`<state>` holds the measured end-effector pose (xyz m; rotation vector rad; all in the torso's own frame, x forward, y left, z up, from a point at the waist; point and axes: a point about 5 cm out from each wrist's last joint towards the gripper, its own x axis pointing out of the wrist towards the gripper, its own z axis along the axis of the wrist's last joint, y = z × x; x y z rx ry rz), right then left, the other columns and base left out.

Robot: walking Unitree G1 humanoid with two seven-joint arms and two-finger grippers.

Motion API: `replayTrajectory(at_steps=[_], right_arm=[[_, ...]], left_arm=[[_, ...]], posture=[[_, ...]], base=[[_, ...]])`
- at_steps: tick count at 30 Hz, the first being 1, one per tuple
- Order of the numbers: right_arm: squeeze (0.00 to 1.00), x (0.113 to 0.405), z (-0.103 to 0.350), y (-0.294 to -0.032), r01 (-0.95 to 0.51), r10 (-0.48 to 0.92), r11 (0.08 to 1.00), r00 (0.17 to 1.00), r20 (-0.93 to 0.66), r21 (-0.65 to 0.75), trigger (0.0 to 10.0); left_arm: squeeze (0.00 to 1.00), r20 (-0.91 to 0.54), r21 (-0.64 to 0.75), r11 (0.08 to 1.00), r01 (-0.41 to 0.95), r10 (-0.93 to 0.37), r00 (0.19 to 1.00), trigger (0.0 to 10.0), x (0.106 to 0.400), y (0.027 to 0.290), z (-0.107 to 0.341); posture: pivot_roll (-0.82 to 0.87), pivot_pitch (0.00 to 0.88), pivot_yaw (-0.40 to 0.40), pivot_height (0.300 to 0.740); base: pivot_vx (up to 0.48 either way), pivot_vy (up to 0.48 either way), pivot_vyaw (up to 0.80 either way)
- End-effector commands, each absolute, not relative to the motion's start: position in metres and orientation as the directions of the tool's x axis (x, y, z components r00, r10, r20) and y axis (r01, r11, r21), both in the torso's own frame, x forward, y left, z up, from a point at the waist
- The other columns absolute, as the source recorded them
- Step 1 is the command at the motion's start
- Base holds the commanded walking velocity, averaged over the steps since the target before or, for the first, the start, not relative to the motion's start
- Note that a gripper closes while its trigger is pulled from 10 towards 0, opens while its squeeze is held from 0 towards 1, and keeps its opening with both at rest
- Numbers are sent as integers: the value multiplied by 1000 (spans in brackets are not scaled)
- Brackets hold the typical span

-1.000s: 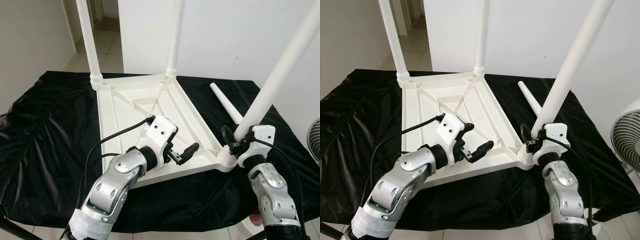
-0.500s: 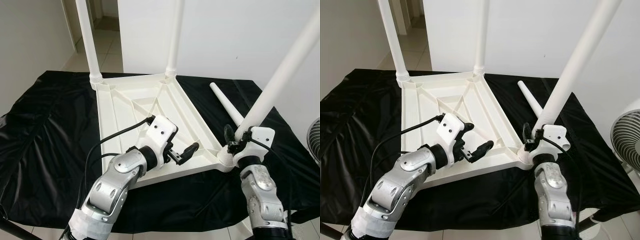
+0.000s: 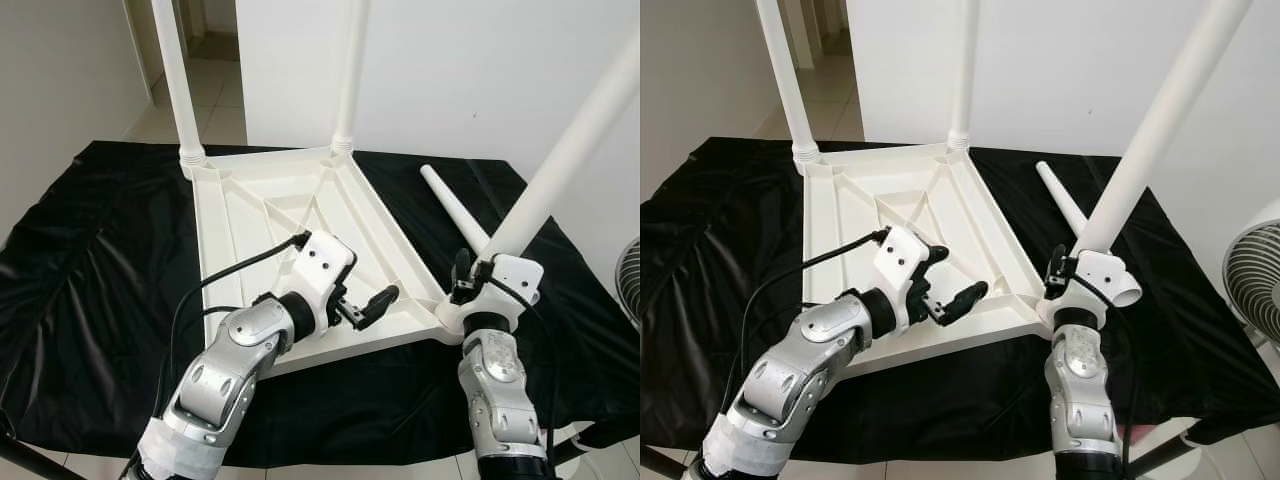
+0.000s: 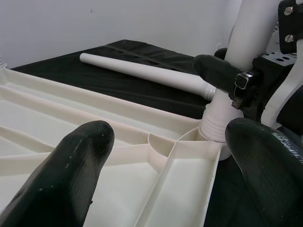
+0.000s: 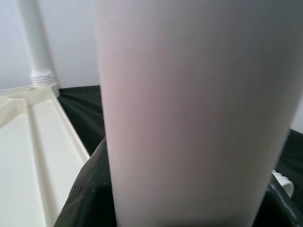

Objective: Building children table

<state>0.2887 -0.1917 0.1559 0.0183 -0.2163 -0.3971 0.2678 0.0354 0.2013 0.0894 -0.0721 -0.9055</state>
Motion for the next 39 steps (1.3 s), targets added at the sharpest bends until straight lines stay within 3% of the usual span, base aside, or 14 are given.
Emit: replayTrajectory(at_steps=[1, 6, 13, 20, 39], right_arm=[[0, 282, 131, -209, 527, -527, 849, 844, 96, 24, 10000], [0, 278, 130, -216, 599, -600, 800, 796, 87, 36, 10000], [0, 280, 127, -216, 579, -580, 814, 811, 76, 34, 10000], [0, 277, 125, -224, 651, -652, 758, 756, 57, 33, 10000], [0, 280, 125, -222, 650, -652, 758, 756, 54, 50, 10000]], left_arm=[[0, 35, 115, 622, 774, -782, 623, 10000, 266, 35, 205], [0, 35, 115, 625, 772, -779, 626, 10000, 266, 35, 206], [0, 35, 114, 628, 770, -777, 628, 10000, 266, 36, 206], [0, 36, 112, 626, 771, -778, 627, 10000, 266, 35, 206], [0, 35, 114, 618, 778, -785, 618, 10000, 265, 34, 206]], posture=[[-17, 37, -15, 740], [-15, 39, -16, 740], [-16, 44, -18, 740], [-21, 44, -16, 740], [-19, 33, -12, 740]], base=[[0, 0, 0], [0, 0, 0], [0, 0, 0], [0, 0, 0], [0, 0, 0]])
